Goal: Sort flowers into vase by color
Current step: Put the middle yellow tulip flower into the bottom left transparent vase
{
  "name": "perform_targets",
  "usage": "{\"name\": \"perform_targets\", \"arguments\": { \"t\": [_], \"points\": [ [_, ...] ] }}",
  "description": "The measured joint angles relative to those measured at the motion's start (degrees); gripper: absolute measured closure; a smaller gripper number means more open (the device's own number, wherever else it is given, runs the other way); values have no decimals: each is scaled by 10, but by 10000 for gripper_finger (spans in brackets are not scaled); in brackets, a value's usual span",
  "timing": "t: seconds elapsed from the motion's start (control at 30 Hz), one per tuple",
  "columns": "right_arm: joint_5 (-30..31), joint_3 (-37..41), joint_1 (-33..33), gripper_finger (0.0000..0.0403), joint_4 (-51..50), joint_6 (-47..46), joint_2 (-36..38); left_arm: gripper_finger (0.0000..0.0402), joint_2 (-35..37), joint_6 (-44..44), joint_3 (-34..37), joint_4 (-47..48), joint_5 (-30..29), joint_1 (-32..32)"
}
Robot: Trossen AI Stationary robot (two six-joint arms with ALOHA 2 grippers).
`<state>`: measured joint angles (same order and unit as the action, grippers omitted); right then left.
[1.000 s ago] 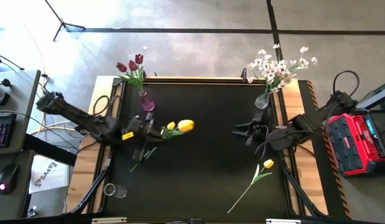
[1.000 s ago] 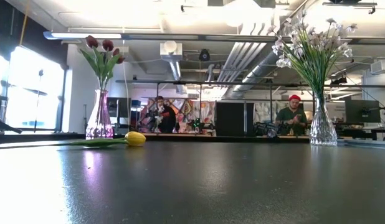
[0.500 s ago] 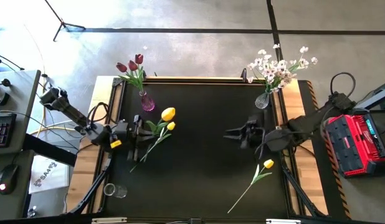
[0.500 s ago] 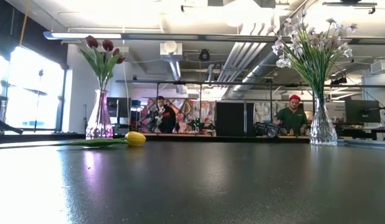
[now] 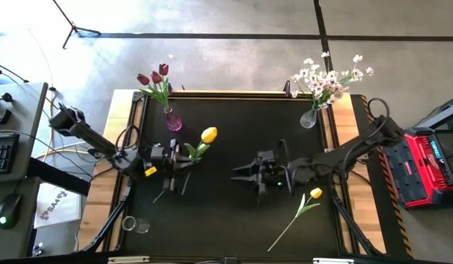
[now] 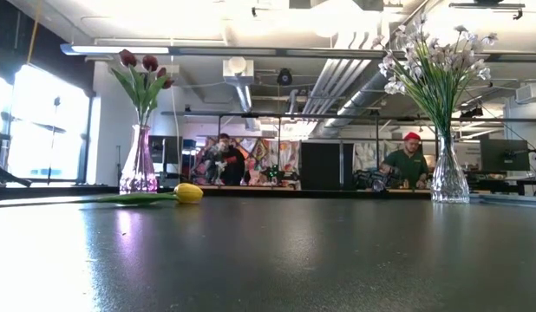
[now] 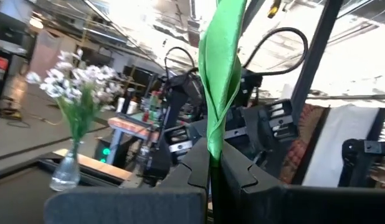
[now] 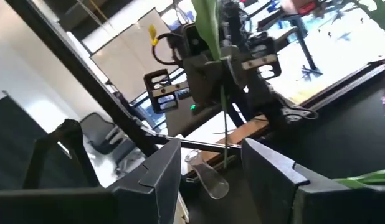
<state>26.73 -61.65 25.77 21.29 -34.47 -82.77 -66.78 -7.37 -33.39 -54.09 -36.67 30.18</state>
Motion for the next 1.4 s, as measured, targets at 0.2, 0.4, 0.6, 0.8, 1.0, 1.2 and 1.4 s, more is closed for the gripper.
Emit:
{"name": "perform_targets", "arguments": {
  "t": [0.2,0.4,0.6,0.8,1.0,1.2,1.4],
  "points": [
    [-28,0,-8,245,51,28,-29,401,-46,-15,-2,-31,28,-10],
    [-14,0,-21,245,61,76,-34,401,-86,-25,-9,-31,35,-18],
    [-58,0,-52,245,80,90,-46,401,-113,-54,-9,-34,52,-33],
    [-65,0,-68,245,91,112,-46,401,-115,-45,-9,-31,52,-40],
    [-109,0,-100,245,110,124,-46,401,-115,-30,-9,-27,56,-40],
    [-175,0,-132,267,115,111,-46,401,-115,-38,-9,-13,57,-40],
    [-236,0,-147,355,115,110,-46,401,-115,-115,-9,39,57,-49]
  ]
}}
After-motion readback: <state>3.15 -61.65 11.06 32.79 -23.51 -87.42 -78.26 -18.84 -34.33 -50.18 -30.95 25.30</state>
